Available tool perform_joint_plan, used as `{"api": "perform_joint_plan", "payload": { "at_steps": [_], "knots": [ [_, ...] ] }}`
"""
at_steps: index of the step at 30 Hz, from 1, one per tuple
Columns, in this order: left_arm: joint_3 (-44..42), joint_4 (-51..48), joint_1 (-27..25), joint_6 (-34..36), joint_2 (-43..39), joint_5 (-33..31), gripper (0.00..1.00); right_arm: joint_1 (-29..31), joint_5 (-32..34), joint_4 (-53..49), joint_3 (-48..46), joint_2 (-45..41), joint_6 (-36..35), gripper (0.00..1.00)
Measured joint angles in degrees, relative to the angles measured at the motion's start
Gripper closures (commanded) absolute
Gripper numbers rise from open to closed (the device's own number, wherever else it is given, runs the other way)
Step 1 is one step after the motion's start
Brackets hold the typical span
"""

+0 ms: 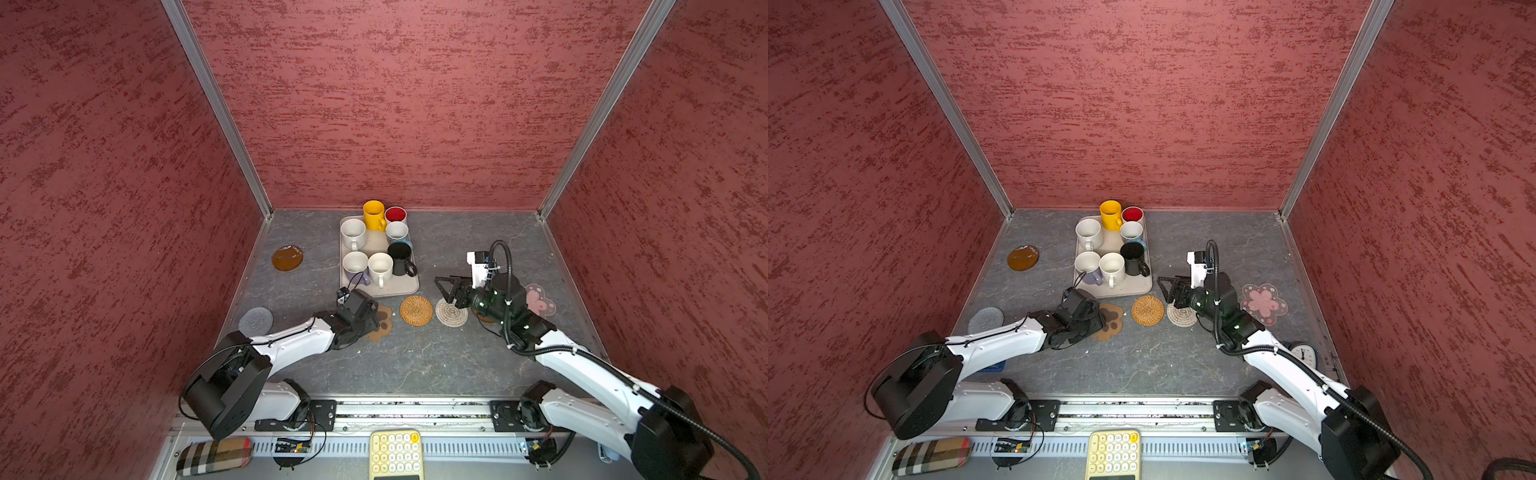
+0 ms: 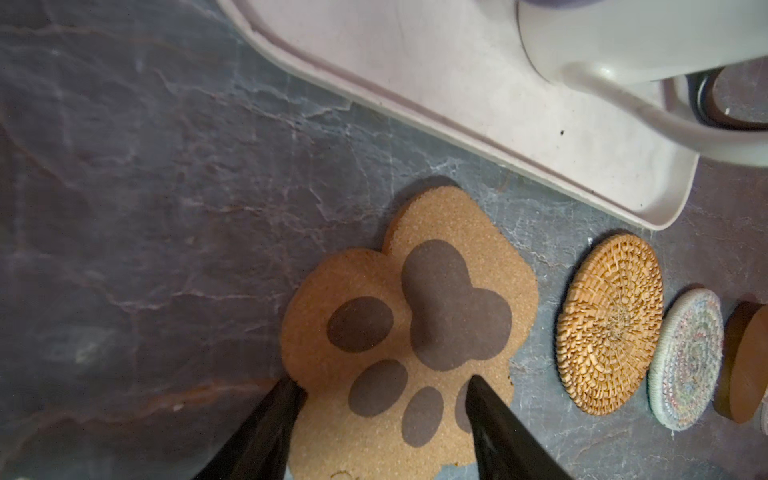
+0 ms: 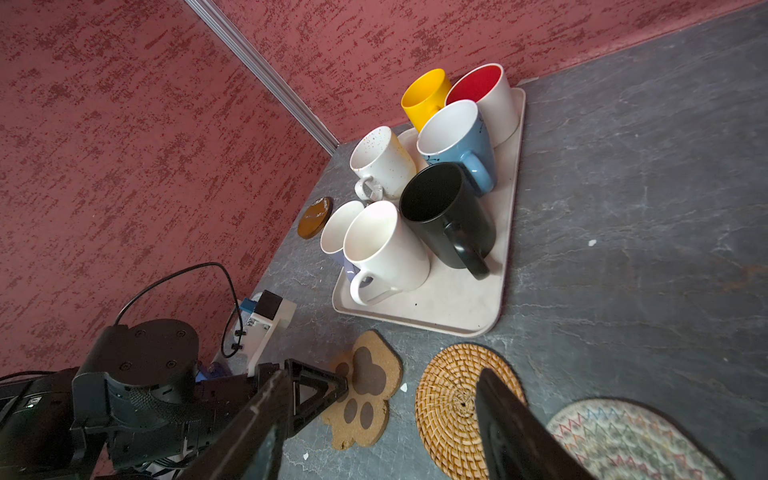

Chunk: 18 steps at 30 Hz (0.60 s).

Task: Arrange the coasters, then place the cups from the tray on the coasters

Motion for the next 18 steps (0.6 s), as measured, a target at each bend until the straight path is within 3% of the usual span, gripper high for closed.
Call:
{"api": "perform_joint_plan", "payload": {
  "at_steps": [6,12,18],
  "knots": [
    [1.4,-3.7,-0.6,1.2,-1.0,0.7,0.22,0.0,0.3,-0.5,0.0,-0.7,-0.3,0.29],
    [5.7,-11.7,-0.5,4.7,-10.7,0.4,0.16,0.1,0.3,-0.7,0.0,-1.3,-0.5,0.29],
    [15.6,-19.7,4.8,10.8,-14.4,0.5,0.1,0.2,-0.4,-1.4,2.0,0.6,-1.2,0.28]
  ]
}}
